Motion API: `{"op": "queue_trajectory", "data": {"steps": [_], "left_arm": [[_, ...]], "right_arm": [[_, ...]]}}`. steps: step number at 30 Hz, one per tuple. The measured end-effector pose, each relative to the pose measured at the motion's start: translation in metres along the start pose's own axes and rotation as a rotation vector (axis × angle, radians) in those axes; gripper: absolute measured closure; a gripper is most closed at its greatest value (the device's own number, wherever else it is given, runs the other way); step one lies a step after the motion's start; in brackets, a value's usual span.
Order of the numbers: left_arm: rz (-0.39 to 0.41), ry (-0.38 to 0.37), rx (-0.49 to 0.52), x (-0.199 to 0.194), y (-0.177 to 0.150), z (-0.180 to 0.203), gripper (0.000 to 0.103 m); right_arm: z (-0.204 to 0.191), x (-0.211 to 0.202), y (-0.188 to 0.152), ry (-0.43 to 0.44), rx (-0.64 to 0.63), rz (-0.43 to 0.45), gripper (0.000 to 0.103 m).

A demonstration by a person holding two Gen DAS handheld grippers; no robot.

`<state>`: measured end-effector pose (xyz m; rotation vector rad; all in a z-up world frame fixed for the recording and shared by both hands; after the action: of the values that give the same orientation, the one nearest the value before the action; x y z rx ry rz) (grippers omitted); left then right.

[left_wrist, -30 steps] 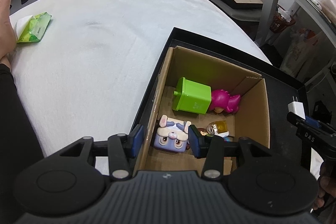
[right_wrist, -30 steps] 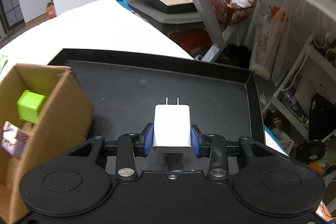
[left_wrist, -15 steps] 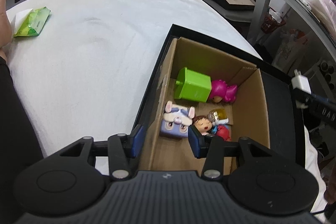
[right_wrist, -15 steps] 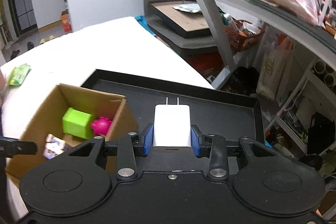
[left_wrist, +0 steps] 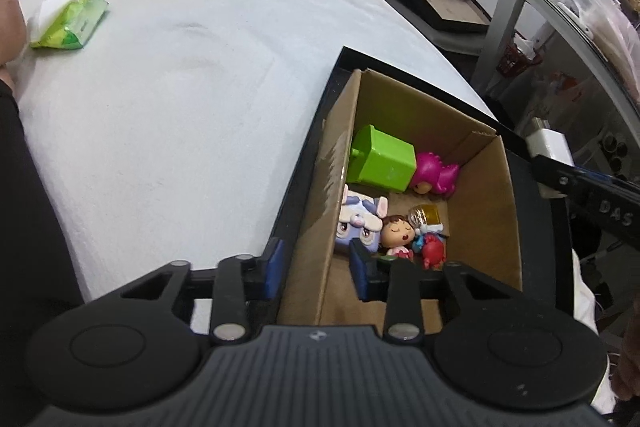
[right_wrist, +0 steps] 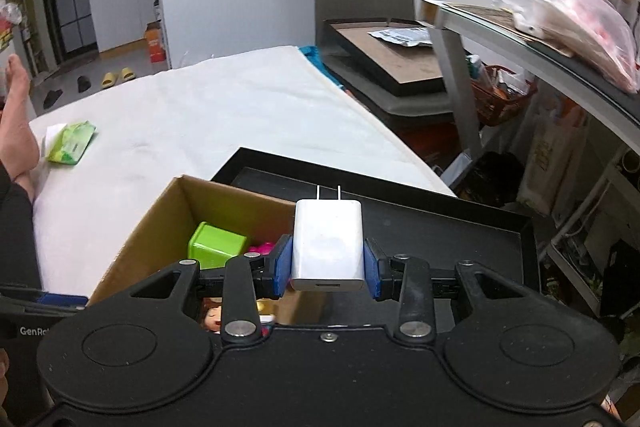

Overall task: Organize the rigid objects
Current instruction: 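Carry the white charger with the right tool into the box and release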

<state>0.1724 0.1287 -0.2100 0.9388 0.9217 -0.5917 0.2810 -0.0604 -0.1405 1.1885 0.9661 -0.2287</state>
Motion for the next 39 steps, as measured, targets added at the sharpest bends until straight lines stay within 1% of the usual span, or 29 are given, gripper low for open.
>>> {"op": "queue_trajectory", "data": {"steps": [1, 3, 5, 8, 12, 16, 21, 24, 25, 28, 32, 35, 39], "left_arm": [[-0.009, 0.007, -0.004, 0.001, 0.0, -0.002, 0.078], [-0.013, -0.028, -0.027, 0.001, -0.001, -0.006, 0.086], [-0.012, -0.055, -0.035, 0.0, -0.002, -0.005, 0.09], [-0.002, -0.057, -0.026, -0.002, -0.004, -0.004, 0.09], [-0.006, -0.083, -0.043, -0.004, -0.004, -0.008, 0.09], [-0.013, -0.098, -0.046, -0.007, -0.004, -0.01, 0.09], [-0.016, -0.104, -0.027, -0.013, 0.0, -0.006, 0.09], [-0.019, -0.084, -0.009, -0.015, 0.0, -0.003, 0.09], [-0.023, -0.091, -0.01, -0.016, -0.001, -0.002, 0.09], [-0.021, -0.078, 0.003, -0.02, -0.001, 0.002, 0.09], [-0.009, -0.076, 0.039, -0.031, -0.001, 0.009, 0.089], [0.013, -0.055, 0.067, -0.041, 0.0, 0.014, 0.089], [0.018, -0.044, 0.1, -0.053, -0.001, 0.022, 0.088]], "right_arm": [[-0.003, 0.001, 0.0, 0.001, -0.008, -0.004, 0.067], [-0.011, 0.003, -0.001, -0.001, -0.026, -0.013, 0.067], [-0.02, 0.005, -0.003, -0.01, -0.05, -0.021, 0.067], [-0.03, 0.012, -0.007, -0.027, -0.085, -0.049, 0.067], [-0.039, 0.021, -0.013, -0.066, -0.128, -0.081, 0.067], [-0.047, 0.028, -0.016, -0.089, -0.167, -0.095, 0.067], [-0.053, 0.034, -0.014, -0.117, -0.175, -0.096, 0.066], [-0.052, 0.034, -0.012, -0.127, -0.145, -0.104, 0.066], [-0.052, 0.03, -0.011, -0.123, -0.131, -0.091, 0.065], [-0.047, 0.018, -0.007, -0.131, -0.112, -0.069, 0.063], [-0.029, 0.002, -0.005, -0.127, -0.051, -0.05, 0.063], [-0.015, -0.011, -0.006, -0.108, 0.0, -0.042, 0.063], [-0.002, -0.025, -0.011, -0.094, 0.043, -0.032, 0.063]]}}
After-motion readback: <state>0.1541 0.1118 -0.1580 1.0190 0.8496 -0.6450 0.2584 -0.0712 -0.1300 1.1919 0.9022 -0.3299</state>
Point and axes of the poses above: each gripper's, at about its wrist camera, not at the fingertips, and x roughly the way its jaws point, z to its right, y to its top, the point moved 6 cm from there along x, roughly the way its jaws point, and after that the axes turned 4 degrees about -z, right-handed, at the moved point
